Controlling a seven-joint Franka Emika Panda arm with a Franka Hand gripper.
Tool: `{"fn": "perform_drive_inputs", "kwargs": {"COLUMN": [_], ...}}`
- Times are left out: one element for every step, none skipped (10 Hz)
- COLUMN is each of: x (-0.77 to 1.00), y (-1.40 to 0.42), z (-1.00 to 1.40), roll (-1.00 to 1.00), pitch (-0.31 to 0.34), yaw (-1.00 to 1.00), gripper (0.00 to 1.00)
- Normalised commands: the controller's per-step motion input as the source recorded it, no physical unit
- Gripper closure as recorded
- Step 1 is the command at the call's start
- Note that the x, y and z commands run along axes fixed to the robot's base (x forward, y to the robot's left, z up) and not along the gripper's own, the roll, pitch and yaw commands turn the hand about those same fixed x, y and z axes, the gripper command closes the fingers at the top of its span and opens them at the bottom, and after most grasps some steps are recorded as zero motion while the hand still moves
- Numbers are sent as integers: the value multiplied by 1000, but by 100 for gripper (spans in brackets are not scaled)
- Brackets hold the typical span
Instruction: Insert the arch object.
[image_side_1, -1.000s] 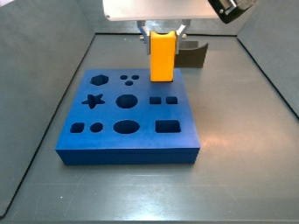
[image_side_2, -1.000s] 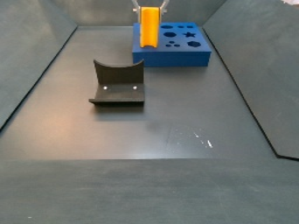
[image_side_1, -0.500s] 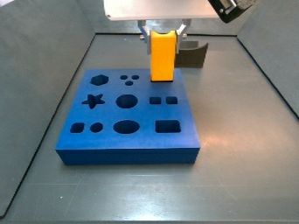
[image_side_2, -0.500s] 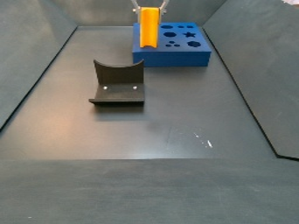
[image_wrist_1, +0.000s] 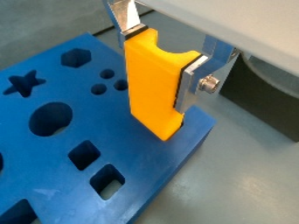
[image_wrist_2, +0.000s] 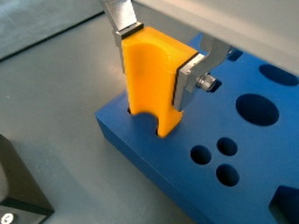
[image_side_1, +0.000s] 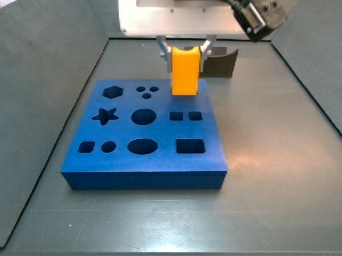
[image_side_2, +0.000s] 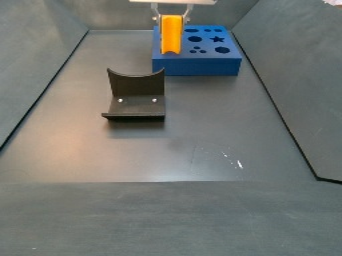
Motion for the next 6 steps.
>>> {"fn": "perform_drive_inputs", "kwargs": {"x": [0,14,23,0,0,0], "y": [0,0,0,0,0,23], "z": [-603,-509,-437,-269,-34,0], "roll": [-46,0,0,23,-44,-41], "pitch": [-51,0,0,-16,-69,-6], "yaw": [-143,-414,-546,-200,0,0], "gripper": [100,100,100,100,100,100]}}
